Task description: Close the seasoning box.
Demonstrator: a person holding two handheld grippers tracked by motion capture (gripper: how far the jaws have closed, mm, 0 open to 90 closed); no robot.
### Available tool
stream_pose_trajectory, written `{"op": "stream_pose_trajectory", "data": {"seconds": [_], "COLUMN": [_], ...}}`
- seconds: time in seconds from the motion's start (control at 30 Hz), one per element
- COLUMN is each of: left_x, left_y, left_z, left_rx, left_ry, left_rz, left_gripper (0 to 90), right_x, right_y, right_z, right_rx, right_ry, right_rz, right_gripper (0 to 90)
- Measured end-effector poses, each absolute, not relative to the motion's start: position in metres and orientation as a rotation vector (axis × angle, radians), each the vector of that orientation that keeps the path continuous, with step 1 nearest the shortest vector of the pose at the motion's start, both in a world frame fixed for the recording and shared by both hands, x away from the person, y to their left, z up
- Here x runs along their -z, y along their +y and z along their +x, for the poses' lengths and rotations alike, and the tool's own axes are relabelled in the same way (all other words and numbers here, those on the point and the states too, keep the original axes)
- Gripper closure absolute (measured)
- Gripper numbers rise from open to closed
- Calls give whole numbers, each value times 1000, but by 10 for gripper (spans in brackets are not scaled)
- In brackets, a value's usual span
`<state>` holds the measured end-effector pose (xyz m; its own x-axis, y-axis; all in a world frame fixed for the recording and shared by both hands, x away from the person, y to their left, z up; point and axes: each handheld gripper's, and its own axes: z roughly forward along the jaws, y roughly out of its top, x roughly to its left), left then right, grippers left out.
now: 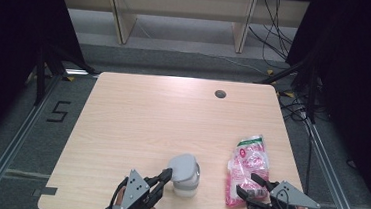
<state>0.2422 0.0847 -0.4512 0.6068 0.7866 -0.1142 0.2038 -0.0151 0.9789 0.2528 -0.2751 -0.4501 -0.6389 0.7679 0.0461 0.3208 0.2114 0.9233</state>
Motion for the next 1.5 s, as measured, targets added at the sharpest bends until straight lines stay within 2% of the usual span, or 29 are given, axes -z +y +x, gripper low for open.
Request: {"op": "stream_pose_trajectory", "data": {"seconds": [0.13, 0.23, 0.4, 0.6, 0.77, 0.9, 1.0, 1.3, 1.33, 1.5], "left_x": [451, 449, 448, 449, 452, 455, 457, 457, 458, 462], "left_y": [85, 87, 91, 93, 97, 102, 107, 115, 116, 116], "left_z": [242, 241, 237, 234, 231, 230, 227, 221, 220, 219], "left_rx": [-562, -544, -512, -532, -563, -580, -580, -595, -593, -568], "left_ry": [857, 848, 826, 820, 815, 809, 821, 851, 852, 843], "left_rz": [1544, 1539, 1552, 1572, 1602, 1636, 1606, 1590, 1589, 1588], "left_gripper": [890, 853, 680, 476, 371, 295, 278, 168, 147, 145], "right_x": [449, 450, 450, 450, 453, 454, 455, 458, 457, 460], "right_y": [-274, -275, -273, -273, -270, -267, -265, -268, -266, -267], "right_z": [250, 252, 252, 251, 252, 251, 248, 246, 242, 246], "right_rx": [-1419, -1422, -1432, -1425, -1441, -1451, -1431, -1430, -1435, -1441], "right_ry": [2071, 2074, 2081, 2079, 2081, 2099, 2098, 2105, 2117, 2121], "right_rz": [1057, 1022, 1022, 1011, 1018, 1011, 1019, 927, 1001, 925], "right_gripper": [357, 357, 355, 340, 295, 205, 153, 153, 153, 153]}}
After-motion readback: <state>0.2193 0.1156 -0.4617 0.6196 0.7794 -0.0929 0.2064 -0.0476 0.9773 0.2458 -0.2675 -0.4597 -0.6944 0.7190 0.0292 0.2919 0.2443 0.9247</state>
